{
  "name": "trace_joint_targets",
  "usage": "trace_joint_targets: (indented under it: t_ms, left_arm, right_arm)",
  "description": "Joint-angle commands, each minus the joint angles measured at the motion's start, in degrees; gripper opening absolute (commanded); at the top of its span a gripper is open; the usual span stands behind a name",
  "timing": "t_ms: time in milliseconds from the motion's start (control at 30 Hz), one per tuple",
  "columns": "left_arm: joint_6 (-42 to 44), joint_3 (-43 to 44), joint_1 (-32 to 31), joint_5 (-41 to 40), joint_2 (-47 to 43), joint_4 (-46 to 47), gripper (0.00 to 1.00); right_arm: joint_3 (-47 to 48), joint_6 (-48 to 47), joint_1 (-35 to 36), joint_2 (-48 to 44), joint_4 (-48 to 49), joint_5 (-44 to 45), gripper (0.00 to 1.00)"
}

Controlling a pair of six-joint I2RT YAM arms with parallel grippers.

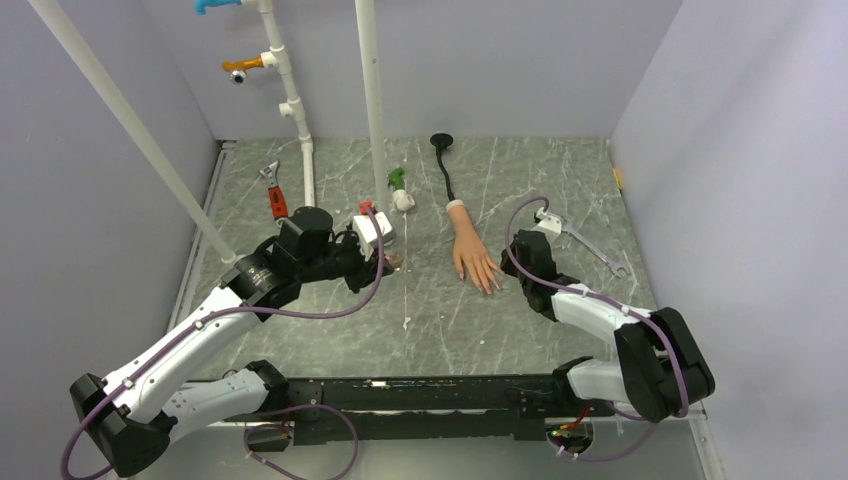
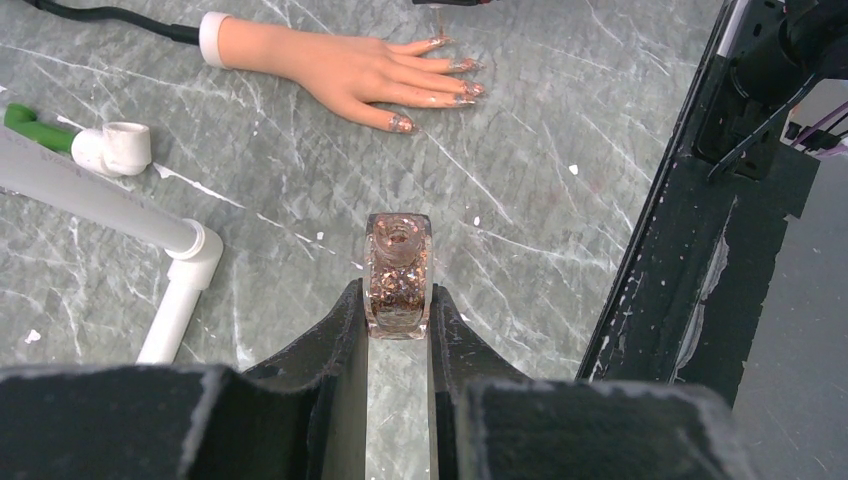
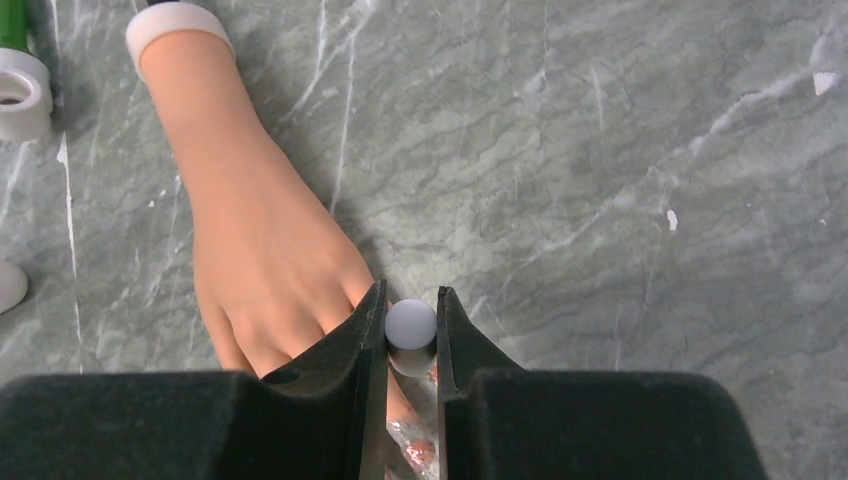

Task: Paint the nails
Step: Paint the nail polish on the nail.

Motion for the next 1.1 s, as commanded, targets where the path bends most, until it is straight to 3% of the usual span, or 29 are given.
trace_joint_targets:
  t_ms: [0,1067]
  left_arm:
    - [0.36,2.57,-0.32,-1.00,-1.27,1.65,0.00]
    - [0.23,2.78,-0.68,-0.63,-0.40,1.43,0.00]
  right_arm:
    - [2.90,-1.11,-0.21,1.11,2.38,0.41,0.00]
    - [-3.72,1.27,-0.14,-1.81,1.04,1.81,0.00]
